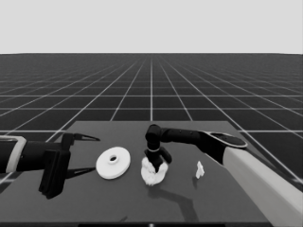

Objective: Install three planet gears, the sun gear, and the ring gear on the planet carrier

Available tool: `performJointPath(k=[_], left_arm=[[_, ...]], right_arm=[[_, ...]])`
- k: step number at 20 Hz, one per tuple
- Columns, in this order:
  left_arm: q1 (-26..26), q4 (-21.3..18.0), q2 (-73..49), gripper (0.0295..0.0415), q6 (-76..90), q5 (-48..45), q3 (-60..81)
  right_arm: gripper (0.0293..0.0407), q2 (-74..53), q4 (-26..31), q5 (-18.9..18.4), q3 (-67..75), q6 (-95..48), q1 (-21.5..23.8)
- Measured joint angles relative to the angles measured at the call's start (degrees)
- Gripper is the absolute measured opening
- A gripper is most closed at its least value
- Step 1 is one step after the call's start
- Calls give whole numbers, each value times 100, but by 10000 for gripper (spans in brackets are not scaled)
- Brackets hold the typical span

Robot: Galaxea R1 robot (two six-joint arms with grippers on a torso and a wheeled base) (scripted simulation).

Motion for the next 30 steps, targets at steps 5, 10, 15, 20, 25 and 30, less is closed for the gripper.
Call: performJointPath(k=[5,10,15,20,25,30], left_arm=[[0,0,0,385,0,0,0],[0,0,0,385,0,0,0],[0,0,0,385,0,0,0],[0,0,0,385,0,0,0],[0,0,0,385,0,0,0],[79,2381,1317,391,-2781,2518,-798]], right_arm=[[384,0,0,0,0,47,1],[393,-163,665,-337,603,-1997,579],[385,-136,1760,-461,610,-5312,1918],[406,-1683,109,484,3164,-7985,1091],[385,-7105,-2246,1740,7521,-11448,-1283],[385,-7447,-2414,1832,7828,-11692,-1414]])
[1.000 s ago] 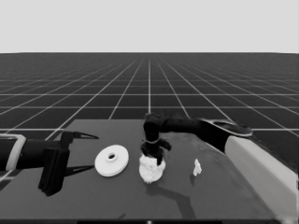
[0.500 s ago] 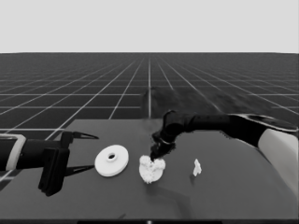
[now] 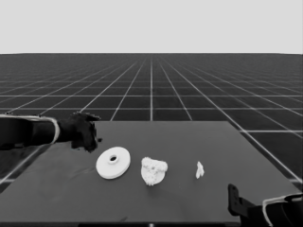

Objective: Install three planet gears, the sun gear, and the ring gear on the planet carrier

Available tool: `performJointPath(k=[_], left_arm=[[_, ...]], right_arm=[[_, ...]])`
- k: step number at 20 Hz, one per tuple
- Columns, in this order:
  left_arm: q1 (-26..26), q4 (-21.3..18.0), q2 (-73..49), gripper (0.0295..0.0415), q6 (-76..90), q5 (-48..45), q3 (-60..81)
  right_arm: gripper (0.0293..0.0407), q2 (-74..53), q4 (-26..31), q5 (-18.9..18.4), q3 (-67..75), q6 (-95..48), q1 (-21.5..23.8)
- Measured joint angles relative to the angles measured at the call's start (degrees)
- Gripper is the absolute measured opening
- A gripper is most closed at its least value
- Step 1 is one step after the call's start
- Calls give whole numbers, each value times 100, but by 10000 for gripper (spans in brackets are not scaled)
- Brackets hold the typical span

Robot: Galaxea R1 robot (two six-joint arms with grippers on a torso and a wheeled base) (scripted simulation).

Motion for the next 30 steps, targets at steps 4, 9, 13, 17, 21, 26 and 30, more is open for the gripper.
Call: performJointPath(k=[4,9,13,17,21,26,30], left_arm=[[165,-3902,2862,389,-4797,2836,-4427],[295,-4585,3301,385,-4756,2887,-5849],[2247,-3049,3491,385,-4583,1771,-6337],[2457,-2916,3619,385,-4452,1605,-6643],[2474,-2902,3635,348,-4436,1584,-6679],[2474,-2901,3637,348,-4434,1582,-6684],[1925,-3479,3292,348,-4799,2192,-5850]], right_arm=[[385,-21,-11,6,20,-16,-8],[385,-23,-13,7,22,-18,-8],[385,-23,-13,7,22,-18,-8],[385,-23,-13,7,22,-18,-8],[385,-23,-13,7,22,-18,-8],[385,-23,-13,7,22,-18,-8],[385,-24,-13,7,22,-18,-8]])
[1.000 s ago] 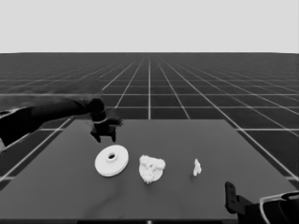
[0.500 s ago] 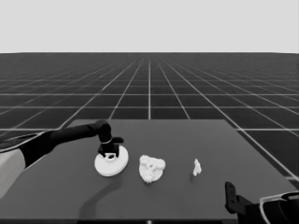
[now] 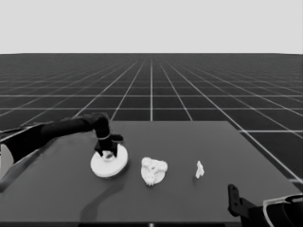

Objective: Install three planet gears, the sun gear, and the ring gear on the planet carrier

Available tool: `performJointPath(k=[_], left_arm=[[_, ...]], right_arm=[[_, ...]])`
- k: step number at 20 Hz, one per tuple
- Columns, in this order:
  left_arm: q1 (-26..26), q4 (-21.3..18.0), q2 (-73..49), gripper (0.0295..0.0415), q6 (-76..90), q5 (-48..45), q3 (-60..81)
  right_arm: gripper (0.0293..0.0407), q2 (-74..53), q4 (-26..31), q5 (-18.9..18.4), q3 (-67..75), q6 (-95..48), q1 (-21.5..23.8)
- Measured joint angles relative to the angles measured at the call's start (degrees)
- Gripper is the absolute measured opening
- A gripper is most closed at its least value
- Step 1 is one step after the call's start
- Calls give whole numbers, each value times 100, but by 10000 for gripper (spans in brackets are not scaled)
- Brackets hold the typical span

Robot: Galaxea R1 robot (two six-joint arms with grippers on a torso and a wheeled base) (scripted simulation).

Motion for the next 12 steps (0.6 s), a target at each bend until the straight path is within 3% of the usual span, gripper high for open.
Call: performJointPath(k=[2,4,9,10,12], left_arm=[[-1108,-759,-70,348,-73,466,159],[-1461,-1023,2,348,10,622,-15],[-1602,-1143,55,348,74,703,-145],[-1546,-1142,565,348,-1347,573,357],[-1461,-1093,2095,348,-2285,478,108]], right_arm=[[385,0,0,0,0,0,0],[385,0,0,0,0,0,0],[385,0,0,0,0,0,0],[385,0,0,0,0,0,0],[385,0,0,0,0,0,0]])
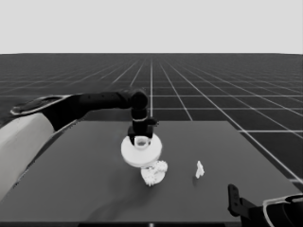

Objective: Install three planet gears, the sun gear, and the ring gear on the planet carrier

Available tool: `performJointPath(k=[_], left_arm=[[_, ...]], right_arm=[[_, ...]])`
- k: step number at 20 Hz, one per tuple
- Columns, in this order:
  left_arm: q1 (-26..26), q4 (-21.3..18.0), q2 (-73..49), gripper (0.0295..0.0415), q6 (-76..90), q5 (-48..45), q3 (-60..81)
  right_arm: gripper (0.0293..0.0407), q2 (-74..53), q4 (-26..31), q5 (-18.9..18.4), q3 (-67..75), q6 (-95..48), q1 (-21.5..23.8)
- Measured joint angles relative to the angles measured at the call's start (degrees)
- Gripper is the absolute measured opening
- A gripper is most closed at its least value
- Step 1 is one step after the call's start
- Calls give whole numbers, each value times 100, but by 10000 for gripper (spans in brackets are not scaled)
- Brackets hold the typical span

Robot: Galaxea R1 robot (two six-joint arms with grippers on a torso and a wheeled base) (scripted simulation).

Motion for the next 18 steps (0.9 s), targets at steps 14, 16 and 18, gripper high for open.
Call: performJointPath(k=[14,16,18], left_arm=[[1772,1731,1026,348,205,-385,-1211],[1786,1755,1034,348,219,-395,-1234],[1795,1760,1035,348,242,-398,-1238]], right_arm=[[385,0,0,0,0,0,0],[385,0,0,0,0,0,0],[385,0,0,0,0,0,0]])
